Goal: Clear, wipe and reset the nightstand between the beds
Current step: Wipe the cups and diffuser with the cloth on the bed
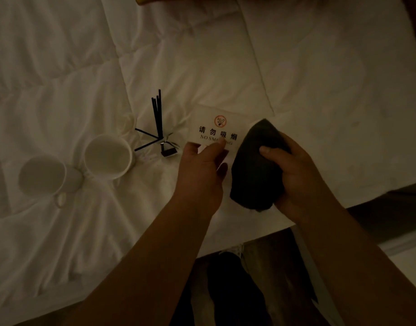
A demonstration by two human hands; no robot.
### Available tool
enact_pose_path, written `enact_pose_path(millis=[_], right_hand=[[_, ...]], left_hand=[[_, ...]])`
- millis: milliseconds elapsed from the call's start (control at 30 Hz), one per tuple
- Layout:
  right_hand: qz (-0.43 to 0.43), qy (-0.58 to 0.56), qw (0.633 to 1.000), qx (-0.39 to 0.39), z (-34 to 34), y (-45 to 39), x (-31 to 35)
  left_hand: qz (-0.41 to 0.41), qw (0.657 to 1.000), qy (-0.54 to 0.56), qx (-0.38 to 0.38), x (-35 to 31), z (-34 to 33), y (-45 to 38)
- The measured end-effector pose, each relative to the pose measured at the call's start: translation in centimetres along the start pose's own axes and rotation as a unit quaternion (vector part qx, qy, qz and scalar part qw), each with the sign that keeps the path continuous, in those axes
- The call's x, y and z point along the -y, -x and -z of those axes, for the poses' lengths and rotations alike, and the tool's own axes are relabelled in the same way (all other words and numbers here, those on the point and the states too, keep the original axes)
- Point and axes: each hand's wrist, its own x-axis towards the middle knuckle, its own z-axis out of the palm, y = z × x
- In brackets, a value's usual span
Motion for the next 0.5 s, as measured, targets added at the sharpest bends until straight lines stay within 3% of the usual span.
enact_pose_path(millis=[133,267,400,500], right_hand=[[-0.020,-0.060,0.998,0.001,0.1,-1.7,0.9],[0.004,-0.050,0.999,0.007,-0.5,-2.6,1.7],[0.028,-0.005,1.000,0.010,-0.8,-2.3,2.8],[0.031,0.040,0.999,0.017,-1.4,-0.5,4.1]], left_hand=[[0.087,0.992,0.084,-0.021,0.1,-1.2,-1.7],[0.155,0.972,0.166,-0.058,0.3,-2.5,-3.5],[0.158,0.979,0.126,-0.039,-1.1,-2.2,-2.8],[0.150,0.987,0.004,-0.051,-2.7,-1.8,0.3]])
